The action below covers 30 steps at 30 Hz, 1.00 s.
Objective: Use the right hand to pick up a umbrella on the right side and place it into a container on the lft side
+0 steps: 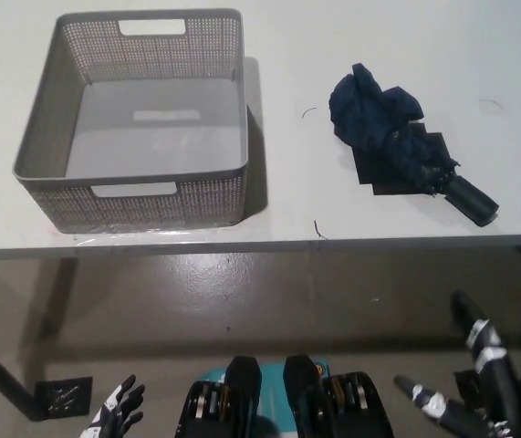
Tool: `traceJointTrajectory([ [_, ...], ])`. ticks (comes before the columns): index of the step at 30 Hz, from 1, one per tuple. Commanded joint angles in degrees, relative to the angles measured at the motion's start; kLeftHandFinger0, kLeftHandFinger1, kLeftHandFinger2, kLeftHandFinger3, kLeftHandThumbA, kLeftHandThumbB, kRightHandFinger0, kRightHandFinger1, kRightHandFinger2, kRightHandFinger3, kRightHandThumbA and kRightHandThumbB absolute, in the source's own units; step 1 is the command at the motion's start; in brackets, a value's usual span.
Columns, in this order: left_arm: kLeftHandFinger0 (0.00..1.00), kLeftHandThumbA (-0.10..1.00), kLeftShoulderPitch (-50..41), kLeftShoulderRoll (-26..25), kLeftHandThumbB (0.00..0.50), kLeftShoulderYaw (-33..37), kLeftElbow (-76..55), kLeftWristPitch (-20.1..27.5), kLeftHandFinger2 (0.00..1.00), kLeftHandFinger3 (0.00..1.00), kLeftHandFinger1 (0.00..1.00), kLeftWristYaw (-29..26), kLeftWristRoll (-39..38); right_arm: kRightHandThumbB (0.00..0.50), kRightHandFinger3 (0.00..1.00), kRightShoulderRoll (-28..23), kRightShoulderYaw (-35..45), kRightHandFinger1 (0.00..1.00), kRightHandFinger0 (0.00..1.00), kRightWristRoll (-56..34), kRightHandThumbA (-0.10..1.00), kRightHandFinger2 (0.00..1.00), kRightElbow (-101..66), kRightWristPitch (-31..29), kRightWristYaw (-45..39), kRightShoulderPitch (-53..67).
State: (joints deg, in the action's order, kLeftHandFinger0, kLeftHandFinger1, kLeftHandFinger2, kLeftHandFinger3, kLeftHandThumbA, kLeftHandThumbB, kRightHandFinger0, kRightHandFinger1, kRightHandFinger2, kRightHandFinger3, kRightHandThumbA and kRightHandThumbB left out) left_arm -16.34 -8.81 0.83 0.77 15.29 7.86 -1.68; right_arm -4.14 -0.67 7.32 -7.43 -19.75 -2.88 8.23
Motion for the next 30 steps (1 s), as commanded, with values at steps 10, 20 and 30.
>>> traceJointTrajectory([
  [10, 1.00, 1.00, -0.2, -1.1, 0.038, 0.2, -2.0, 1.6, 1.00, 1.00, 1.00, 0.8, 0.2, 0.344, 1.00, -14.4, 3.9, 1.00, 1.00, 20.2, 1.00, 1.00, -19.6, 35.4, -11.2, -29.2],
  [20, 1.00, 1.00, -0.5, -1.1, 0.034, 0.5, -2.2, 1.7, 1.00, 1.00, 1.00, 0.9, 0.6, 0.375, 1.00, -19.0, -6.0, 1.00, 1.00, 24.5, 0.97, 1.00, 7.1, 44.7, -15.8, -53.1],
  [30, 1.00, 1.00, -0.9, -1.3, 0.038, 0.8, -2.8, 1.8, 1.00, 1.00, 1.00, 0.8, 0.9, 0.438, 1.00, -18.5, -13.3, 1.00, 1.00, 25.5, 1.00, 1.00, 32.9, 46.7, -14.8, -66.1],
])
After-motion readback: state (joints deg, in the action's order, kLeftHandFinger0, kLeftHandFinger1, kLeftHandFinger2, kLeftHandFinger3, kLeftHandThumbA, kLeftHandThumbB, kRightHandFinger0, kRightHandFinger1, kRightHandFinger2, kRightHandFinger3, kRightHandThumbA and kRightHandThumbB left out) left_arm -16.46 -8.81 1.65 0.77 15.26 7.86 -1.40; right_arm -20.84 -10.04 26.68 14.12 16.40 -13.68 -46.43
